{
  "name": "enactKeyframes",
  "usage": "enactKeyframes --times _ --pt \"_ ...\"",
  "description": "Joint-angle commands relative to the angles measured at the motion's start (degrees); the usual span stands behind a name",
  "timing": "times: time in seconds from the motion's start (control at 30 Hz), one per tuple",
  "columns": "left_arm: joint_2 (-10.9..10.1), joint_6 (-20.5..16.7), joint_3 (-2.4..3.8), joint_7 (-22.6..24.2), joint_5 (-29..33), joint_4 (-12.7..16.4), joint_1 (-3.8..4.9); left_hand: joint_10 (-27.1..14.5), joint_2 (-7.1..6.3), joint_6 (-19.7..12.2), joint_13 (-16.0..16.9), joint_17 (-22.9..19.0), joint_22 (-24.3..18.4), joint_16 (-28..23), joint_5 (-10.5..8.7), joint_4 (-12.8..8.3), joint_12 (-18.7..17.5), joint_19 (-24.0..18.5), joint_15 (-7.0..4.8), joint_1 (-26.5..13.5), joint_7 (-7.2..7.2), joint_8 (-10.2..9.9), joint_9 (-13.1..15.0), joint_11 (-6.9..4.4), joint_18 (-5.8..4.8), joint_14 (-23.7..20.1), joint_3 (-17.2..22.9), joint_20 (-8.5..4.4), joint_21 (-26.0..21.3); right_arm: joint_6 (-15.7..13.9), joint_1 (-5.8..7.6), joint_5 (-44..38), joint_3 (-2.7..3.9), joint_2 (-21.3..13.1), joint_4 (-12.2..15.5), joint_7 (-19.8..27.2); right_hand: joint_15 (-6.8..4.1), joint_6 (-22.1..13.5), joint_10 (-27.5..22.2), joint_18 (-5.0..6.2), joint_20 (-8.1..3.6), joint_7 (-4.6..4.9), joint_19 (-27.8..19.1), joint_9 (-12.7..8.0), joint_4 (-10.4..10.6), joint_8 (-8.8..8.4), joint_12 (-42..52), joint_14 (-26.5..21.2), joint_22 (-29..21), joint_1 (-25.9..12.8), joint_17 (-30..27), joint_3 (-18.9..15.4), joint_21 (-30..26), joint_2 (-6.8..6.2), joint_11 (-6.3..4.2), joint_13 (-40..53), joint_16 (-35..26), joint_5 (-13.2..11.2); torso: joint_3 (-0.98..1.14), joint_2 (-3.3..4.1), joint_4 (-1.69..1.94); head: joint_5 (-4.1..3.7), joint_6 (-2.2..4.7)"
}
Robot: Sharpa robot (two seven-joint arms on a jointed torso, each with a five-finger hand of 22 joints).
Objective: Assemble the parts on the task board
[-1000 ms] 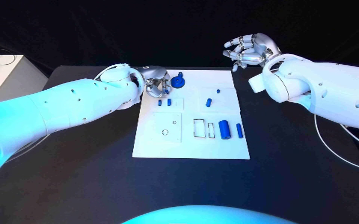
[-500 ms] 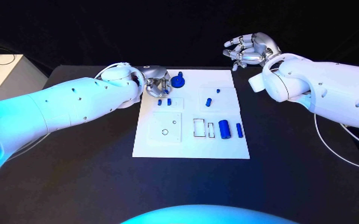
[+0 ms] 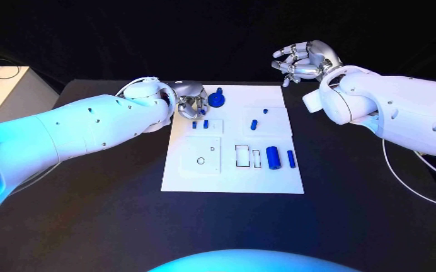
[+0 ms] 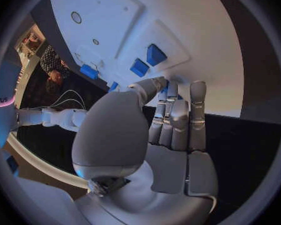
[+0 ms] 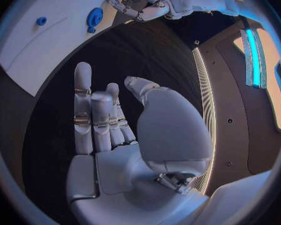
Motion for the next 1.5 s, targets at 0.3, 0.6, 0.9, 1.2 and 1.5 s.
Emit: enactKeyframes --times 0.3,0.6,0.9,1.2,1.5 --pt "-0.11 -0.58 -0.16 -0.07 0.46 0.14 -0.28 -0.1 -0.46 -3.66 1.1 -0.08 -0.23 0.33 -0.12 -0.24 -0.28 -0.43 -0.12 -1.14 -0.02 -3.02 -1.28 0.02 0.22 -0.48 -0.11 0.05 -0.58 0.25 0.02 -0.17 0.03 0.06 -0.12 0.15 -0.02 0.16 0.02 0.74 -0.1 0.19 0.35 0.08 -0.09 0.24 -0.07 0.29 -0.05 -0.13 -0.02 0.27 -0.18 -0.22 -0.23 -0.03 -0.21 0.33 0.01 0.07 -0.04 0.02 -0.07" --pt "-0.31 -1.12 -0.15 -0.27 0.61 0.17 -0.28 -0.31 -0.76 -5.12 1.63 -0.04 -0.3 0.46 -0.07 -0.16 -0.27 -0.33 -0.14 -1.48 -0.12 -4.11 -1.68 -0.01 0.22 -0.46 -0.09 0.03 -0.71 0.22 0.02 -0.17 0.03 0.01 -0.1 0.14 -0.02 0.16 0.02 0.74 -0.1 0.19 0.35 0.08 -0.09 0.24 -0.07 0.29 -0.05 -0.13 -0.02 0.27 -0.18 -0.22 -0.23 -0.03 -0.21 0.33 0.03 0.06 -0.04 -0.03 -0.12" --pt "-0.69 -1.14 -0.13 -0.57 0.63 -0.38 -0.28 -0.41 -0.92 -6.04 1.92 -0.05 -0.4 0.51 -0.05 -0.19 -0.23 -0.3 -0.15 -1.55 -0.23 -4.72 -1.88 -0.02 0.22 -0.46 -0.07 0.02 -0.8 0.19 0.02 -0.43 0.02 -0.07 -0.17 -0.11 -0.03 0.05 0.0 0.72 -0.13 0.19 0.56 0.08 -0.14 0.27 -0.11 0.27 -0.31 -0.21 -0.38 0.26 -0.51 -0.28 -0.23 -0.28 -0.86 0.29 0.0 0.02 -0.09 -0.12 0.06" --pt "-2.1 -1.33 0.43 -0.55 0.96 -1.58 -0.28 -2.28 -1.3 -7.06 2.27 -2.03 -2.2 -0.14 -0.01 -0.18 -0.84 -1.65 0.17 -1.77 -0.47 -5.36 -2.04 0.46 0.54 -1.85 -0.02 0.19 -2.16 2.69 0.02 -4.84 0.02 -0.89 -0.45 -1.19 0.83 0.23 -3.67 0.62 0.43 1.07 1.1 0.16 -1.51 1.07 -15.06 -1.03 -2.3 0.58 -1.33 2.54 -3.42 -1.46 0.97 -13.53 -5.14 -0.66 0.03 0.0 -0.03 -0.24 0.29" --pt "-5.37 -4.17 2.54 3.38 9.01 -0.6 -0.24 -6.44 -0.54 -4.41 2.12 -16.67 -2.78 -7.46 0.04 -1.48 -2.15 -5.03 1.51 -0.36 1.06 -4.16 -1.46 2.26 0.81 -12.42 2.01 0.97 -3.13 9.87 -0.05 -26.09 -0.04 -2.53 -0.59 -2.1 0.22 4.94 0.95 -1.69 -0.48 0.39 6.86 -1.05 -7.82 0.45 -29.27 5.5 13.91 4.66 10.2 7.92 16.04 -0.65 0.9 -28.52 8.14 -1.98 0.03 -0.05 -0.04 -1.22 1.24"
